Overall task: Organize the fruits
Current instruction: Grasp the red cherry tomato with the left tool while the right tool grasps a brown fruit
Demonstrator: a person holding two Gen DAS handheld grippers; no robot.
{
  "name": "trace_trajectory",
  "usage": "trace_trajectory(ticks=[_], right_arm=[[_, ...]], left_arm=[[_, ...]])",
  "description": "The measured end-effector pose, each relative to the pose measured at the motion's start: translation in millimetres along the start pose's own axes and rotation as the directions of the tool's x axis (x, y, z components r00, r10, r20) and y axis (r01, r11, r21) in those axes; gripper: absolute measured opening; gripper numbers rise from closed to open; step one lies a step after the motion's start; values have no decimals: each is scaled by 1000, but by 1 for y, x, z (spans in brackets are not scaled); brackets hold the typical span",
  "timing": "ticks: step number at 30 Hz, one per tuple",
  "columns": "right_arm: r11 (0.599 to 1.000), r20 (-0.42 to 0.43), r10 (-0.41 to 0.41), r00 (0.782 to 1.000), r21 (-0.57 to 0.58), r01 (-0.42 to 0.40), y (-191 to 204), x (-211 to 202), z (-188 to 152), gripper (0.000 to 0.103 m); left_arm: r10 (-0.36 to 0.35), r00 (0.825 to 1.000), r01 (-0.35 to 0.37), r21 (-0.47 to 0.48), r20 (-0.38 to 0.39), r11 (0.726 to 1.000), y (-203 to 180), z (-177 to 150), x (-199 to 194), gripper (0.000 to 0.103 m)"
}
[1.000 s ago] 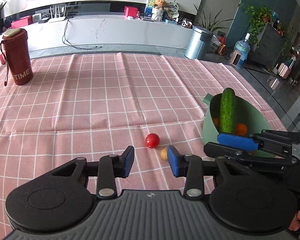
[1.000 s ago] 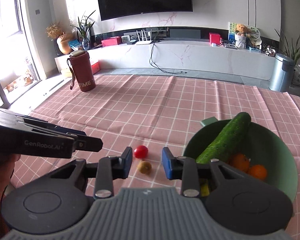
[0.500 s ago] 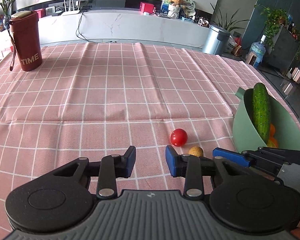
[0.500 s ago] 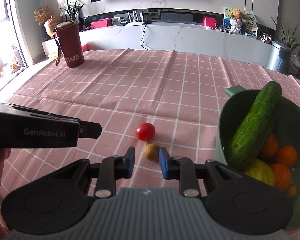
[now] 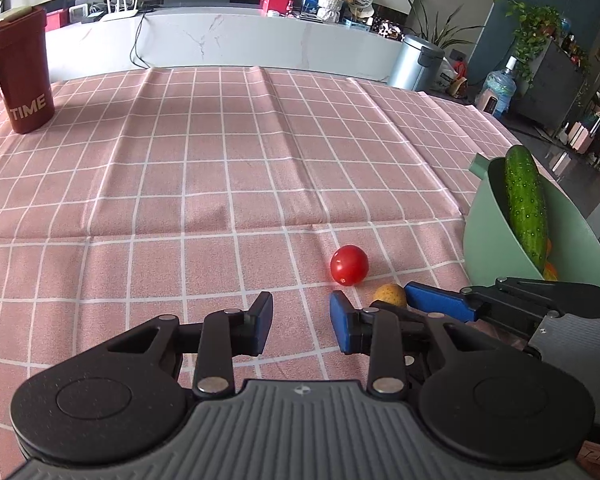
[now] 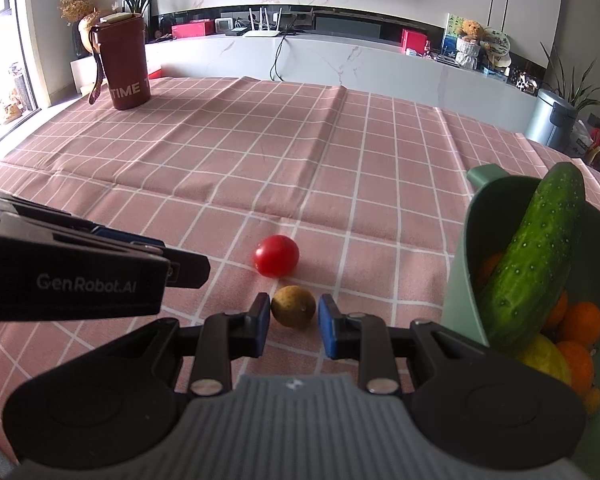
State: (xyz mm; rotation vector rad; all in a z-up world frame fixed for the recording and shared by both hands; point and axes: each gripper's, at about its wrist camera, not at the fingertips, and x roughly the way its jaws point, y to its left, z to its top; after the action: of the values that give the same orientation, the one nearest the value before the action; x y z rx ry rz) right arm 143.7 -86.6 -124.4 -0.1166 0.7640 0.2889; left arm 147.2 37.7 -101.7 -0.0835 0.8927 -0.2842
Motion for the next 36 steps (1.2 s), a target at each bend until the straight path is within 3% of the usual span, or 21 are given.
trace_trajectory(ticks=[9, 22, 27, 36], right_arm=[[996, 23, -78, 997, -43, 79, 4, -5, -3, 19], [997, 9, -68, 998, -33, 68, 3, -2, -3, 19], [997, 9, -67, 998, -31, 67, 2, -2, -3, 19], [998, 10, -53, 999, -22, 53, 0, -3, -2, 19]], left_arm=[[-71, 997, 71, 46, -8, 996, -13, 16, 19, 38], [-79, 995, 82, 50, -61, 995, -20, 22, 42, 39], [-76, 995, 80, 68, -65, 994, -24, 21, 43, 29], [-73, 996, 75, 41, -47, 996, -22, 21, 34, 28]])
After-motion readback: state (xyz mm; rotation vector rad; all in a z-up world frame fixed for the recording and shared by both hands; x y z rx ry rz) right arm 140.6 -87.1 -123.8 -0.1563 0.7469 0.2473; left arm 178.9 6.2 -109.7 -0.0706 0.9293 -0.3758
